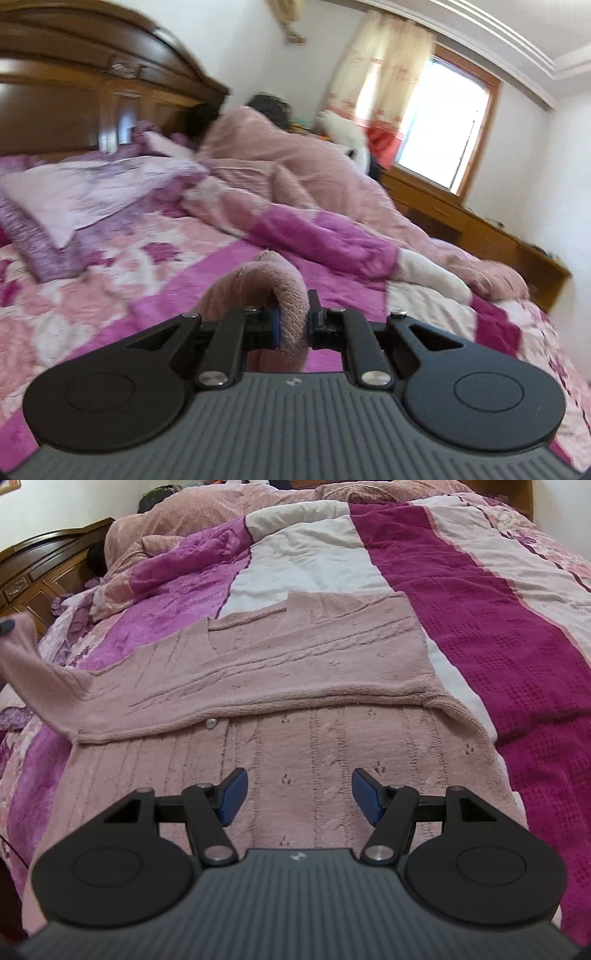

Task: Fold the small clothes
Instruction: 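Carry the held sleeve across the cardigan body and lower it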

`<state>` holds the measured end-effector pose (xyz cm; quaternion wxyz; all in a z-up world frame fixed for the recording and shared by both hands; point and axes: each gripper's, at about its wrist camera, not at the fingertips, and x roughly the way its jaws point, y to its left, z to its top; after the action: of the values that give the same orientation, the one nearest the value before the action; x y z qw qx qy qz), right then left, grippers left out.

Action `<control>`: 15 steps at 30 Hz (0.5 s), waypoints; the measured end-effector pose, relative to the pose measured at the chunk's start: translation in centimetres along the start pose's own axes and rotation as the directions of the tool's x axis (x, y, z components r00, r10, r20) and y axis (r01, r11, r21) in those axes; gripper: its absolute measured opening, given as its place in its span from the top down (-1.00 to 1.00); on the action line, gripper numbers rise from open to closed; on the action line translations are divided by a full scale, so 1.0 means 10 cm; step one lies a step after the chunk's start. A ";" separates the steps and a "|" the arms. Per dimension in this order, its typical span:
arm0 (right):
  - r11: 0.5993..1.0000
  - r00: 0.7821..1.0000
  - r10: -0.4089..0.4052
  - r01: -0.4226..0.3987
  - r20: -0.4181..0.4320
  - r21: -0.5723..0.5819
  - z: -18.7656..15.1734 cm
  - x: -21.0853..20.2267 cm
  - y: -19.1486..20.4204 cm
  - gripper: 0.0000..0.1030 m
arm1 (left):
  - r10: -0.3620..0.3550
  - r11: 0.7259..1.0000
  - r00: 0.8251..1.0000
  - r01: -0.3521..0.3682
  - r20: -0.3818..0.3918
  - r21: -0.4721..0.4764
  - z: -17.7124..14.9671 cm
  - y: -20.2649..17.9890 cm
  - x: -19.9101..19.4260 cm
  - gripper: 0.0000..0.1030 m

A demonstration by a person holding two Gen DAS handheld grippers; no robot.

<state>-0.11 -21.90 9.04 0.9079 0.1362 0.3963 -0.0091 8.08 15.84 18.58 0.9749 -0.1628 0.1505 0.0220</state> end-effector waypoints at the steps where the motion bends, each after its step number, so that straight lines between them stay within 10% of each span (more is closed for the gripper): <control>1: 1.000 1.000 0.002 -0.002 0.001 0.008 0.00 0.00 -0.02 -0.25 | -0.005 1.000 1.000 0.005 -0.005 0.022 -0.03 -0.14 0.02 0.73; 15: 0.996 0.999 0.029 -0.031 0.026 0.081 0.02 -0.02 -0.32 -0.25 | -0.103 0.968 0.967 0.151 -0.232 0.200 -1.12 -1.50 0.45 0.72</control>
<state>-0.50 -25.07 8.48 0.9066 0.1787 0.3822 -0.0133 10.51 -2.02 11.75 0.9635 -0.0666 0.2478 -0.0756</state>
